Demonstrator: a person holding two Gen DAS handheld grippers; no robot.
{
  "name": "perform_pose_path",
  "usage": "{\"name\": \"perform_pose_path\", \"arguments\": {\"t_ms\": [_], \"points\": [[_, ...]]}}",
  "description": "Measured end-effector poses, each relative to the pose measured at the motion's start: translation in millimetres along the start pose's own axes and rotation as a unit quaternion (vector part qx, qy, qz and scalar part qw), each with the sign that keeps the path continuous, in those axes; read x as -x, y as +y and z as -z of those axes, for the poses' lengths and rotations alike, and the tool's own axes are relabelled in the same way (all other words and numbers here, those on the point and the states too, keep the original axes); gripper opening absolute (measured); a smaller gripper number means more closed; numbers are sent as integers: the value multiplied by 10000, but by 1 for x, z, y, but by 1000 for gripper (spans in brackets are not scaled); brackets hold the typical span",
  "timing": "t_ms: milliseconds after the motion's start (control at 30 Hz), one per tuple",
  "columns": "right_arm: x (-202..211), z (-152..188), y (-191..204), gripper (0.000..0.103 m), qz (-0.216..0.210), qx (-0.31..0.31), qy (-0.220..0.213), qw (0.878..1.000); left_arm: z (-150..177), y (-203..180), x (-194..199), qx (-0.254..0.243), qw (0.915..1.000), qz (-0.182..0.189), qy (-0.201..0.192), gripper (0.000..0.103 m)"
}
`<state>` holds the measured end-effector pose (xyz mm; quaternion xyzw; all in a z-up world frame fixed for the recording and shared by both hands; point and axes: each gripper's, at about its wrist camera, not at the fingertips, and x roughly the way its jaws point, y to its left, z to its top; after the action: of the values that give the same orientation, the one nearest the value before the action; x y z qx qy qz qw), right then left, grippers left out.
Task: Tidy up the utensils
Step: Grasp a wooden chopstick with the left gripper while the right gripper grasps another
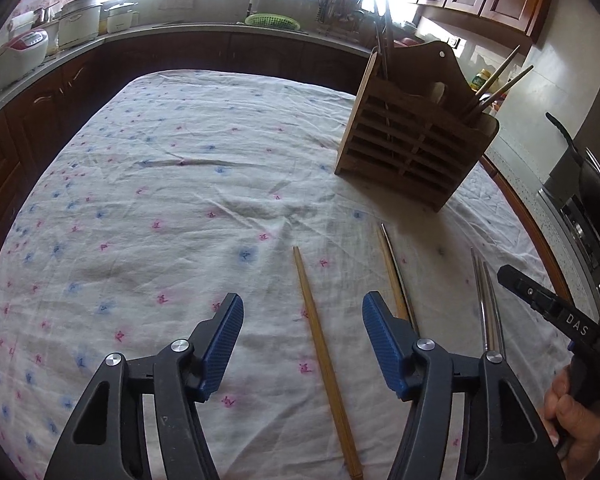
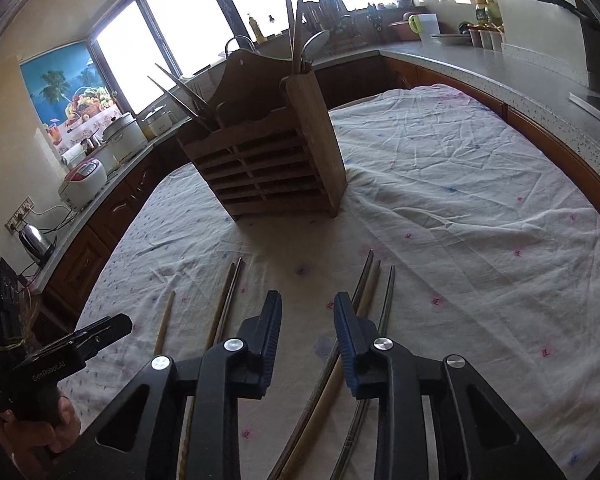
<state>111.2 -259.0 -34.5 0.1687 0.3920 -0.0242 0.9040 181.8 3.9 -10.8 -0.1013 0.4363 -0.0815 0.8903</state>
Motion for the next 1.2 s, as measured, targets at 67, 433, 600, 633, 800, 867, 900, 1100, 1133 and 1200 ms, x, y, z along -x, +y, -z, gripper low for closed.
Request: {"name": "perform_pose_path", "arguments": {"t_ms": [67,433,600,633,800,867,900,1100,1133,1200], "points": [[-9,-3,-2,27,81,-1,87,9999,-3,0,-10,9,10000,-17,93,57],[-49,-20,-18,25,616,47,490,9969,-13,-2,-52,-145,9995,8,294,45],[-57,-20,-9,24,757,350,500,9953,-12,-11,-58,-415,9987,-98,264,36],[-57,-20,-7,24,821,445,493,9944,-11,-13,-59,-461,9985,-112,271,36],[-46,-24,-9,22,724,307,362,9962,-13,-8,-56,-347,9987,8,384,36],[-39,-24,-8,22,642,267,351,9970,-11,-5,-53,-322,9986,50,416,36],[-36,-22,-8,22,650,276,345,9969,-10,-4,-51,-311,9986,74,429,36],[-36,-4,-10,8,697,374,614,9950,-5,-5,-45,-409,9984,44,395,36],[-34,-2,-10,7,695,416,558,9951,-5,-5,-45,-420,9983,43,400,36],[-32,-2,-9,8,791,460,542,9943,-5,-4,-45,-418,9982,65,416,36]]}}
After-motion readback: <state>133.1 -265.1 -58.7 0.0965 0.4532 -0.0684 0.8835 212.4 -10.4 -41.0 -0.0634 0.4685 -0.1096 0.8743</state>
